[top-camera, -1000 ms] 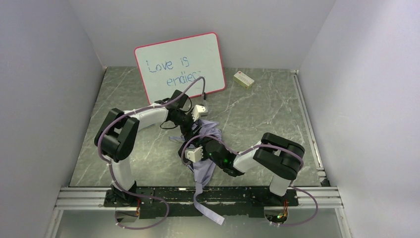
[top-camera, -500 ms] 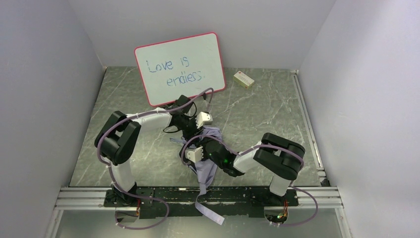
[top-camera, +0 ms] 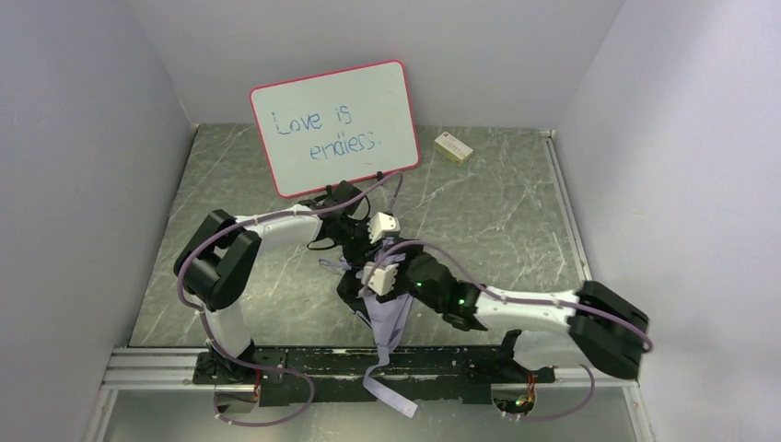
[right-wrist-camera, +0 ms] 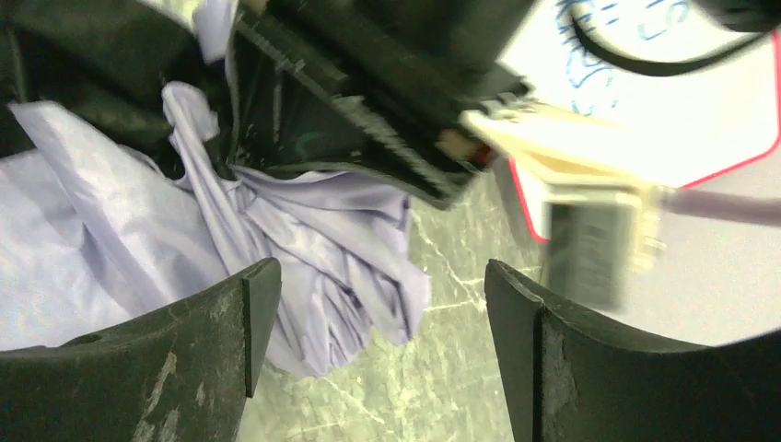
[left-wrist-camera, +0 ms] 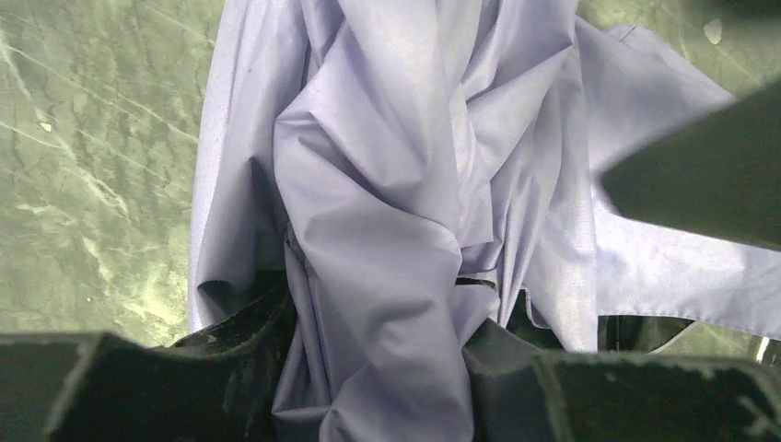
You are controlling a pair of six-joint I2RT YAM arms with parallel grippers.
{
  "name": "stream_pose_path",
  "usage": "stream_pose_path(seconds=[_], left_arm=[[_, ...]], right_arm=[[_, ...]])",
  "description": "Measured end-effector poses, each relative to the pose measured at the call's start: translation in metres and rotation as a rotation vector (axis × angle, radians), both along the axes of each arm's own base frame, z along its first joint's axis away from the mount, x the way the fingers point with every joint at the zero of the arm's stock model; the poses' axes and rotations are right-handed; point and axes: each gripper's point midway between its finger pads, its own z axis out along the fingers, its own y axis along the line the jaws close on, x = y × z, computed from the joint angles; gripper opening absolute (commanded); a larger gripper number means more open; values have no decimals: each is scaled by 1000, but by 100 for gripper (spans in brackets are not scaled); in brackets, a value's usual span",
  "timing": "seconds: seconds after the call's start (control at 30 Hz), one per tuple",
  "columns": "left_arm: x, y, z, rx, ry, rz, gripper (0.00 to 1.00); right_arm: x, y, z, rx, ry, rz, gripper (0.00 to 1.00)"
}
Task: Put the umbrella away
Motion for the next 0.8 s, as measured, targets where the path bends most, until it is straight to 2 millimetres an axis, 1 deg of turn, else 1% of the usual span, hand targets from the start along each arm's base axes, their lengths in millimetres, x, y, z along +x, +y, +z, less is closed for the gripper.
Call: stream_pose_path(seconds=[0.1, 0.23, 0.3, 0.37, 0.4, 0.47, 0.6, 0.67, 0.73, 0.8], left_arm=[[2, 1, 0, 9, -23, 8, 10], [5, 2, 0, 17, -39, 16, 9], [5, 2, 0, 23, -48, 17, 9], [6, 2, 0, 27, -62, 17, 9], [7, 2, 0, 29, -70, 15, 9], [8, 3, 0, 32, -92, 12, 9], [10, 4, 0, 40, -157, -3, 9], [14, 5, 1, 48, -218, -16, 9], [19, 5, 1, 57, -288, -23, 9], [25, 6, 3, 64, -353, -23, 9]], right_arm=[[-13, -5, 29, 158, 41, -1, 84], [-28, -18, 51, 344, 89, -26, 85], [-30, -26, 63, 436, 103, -58, 85], [-27, -34, 73, 523, 122, -106, 85], [-22, -41, 79, 576, 134, -150, 84], [-4, -60, 86, 676, 167, -259, 84], [39, -108, 95, 866, 243, -488, 82], [59, -130, 101, 957, 289, -577, 82], [75, -144, 101, 1013, 347, -635, 82], [92, -149, 97, 1046, 424, -673, 83]])
